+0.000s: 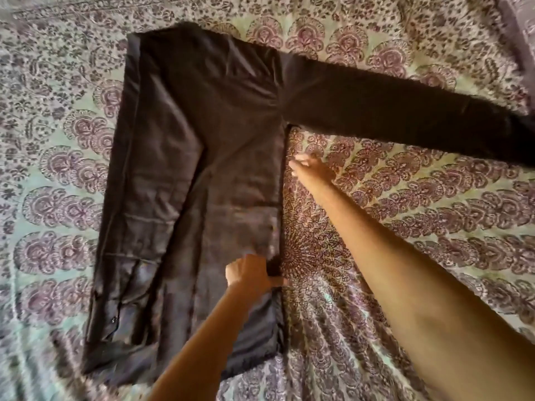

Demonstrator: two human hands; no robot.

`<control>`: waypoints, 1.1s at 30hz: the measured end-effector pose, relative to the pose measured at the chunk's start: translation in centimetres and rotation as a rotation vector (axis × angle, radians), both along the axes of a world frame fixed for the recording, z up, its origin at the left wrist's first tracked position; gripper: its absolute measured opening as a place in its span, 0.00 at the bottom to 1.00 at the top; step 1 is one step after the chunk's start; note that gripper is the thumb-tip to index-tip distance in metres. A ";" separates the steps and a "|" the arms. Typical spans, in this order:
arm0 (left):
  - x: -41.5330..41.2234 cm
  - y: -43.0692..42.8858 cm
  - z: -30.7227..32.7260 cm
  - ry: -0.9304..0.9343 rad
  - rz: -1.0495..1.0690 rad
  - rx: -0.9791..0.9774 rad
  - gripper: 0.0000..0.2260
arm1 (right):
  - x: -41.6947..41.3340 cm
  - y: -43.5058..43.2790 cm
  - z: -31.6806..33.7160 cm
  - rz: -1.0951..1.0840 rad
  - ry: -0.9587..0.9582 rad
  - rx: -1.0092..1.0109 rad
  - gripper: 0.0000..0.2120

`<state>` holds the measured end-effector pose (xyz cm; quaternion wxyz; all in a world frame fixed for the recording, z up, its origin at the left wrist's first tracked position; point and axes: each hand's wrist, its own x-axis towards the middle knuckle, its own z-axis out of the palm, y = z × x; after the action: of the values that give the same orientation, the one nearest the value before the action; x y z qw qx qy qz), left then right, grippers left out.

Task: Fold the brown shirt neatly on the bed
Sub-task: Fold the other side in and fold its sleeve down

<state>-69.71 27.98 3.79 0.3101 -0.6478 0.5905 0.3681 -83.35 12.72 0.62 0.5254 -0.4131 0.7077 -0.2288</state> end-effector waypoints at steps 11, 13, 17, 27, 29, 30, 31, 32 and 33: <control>2.3 4.1 -0.2 0.190 0.561 -0.328 0.09 | 5.3 -4.0 -2.2 -0.183 -0.022 -0.060 0.32; 4.7 4.8 0.0 0.283 0.712 -0.515 0.12 | 5.3 -3.7 -2.2 -0.232 -0.031 -0.171 0.27; 8.6 6.3 -0.1 0.454 0.502 -0.703 0.11 | 6.4 -4.2 -1.7 -0.078 0.031 -0.240 0.18; 13.5 9.0 0.2 0.444 0.531 -0.686 0.28 | 13.7 -5.7 1.2 0.325 0.423 -0.395 0.28; 15.0 9.8 -0.2 0.377 0.625 -0.597 0.28 | 16.5 -5.4 1.4 0.443 0.388 -0.420 0.28; 15.6 10.2 -0.4 0.328 0.630 -0.526 0.27 | 17.5 -5.2 1.2 0.473 0.368 -0.390 0.28; 16.2 10.6 -0.5 0.281 0.619 -0.458 0.26 | 18.4 -4.8 0.8 0.490 0.358 -0.343 0.29; 16.8 11.0 -0.6 0.251 0.602 -0.407 0.25 | 18.9 -4.4 0.4 0.495 0.354 -0.301 0.30; 17.3 11.4 -0.7 0.237 0.597 -0.383 0.23 | 19.2 -4.1 0.0 0.495 0.355 -0.282 0.30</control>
<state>-52.43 39.40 3.13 -0.0084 -0.7908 0.4654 0.3974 -64.13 8.66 0.64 0.3714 -0.6744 0.6278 -0.1143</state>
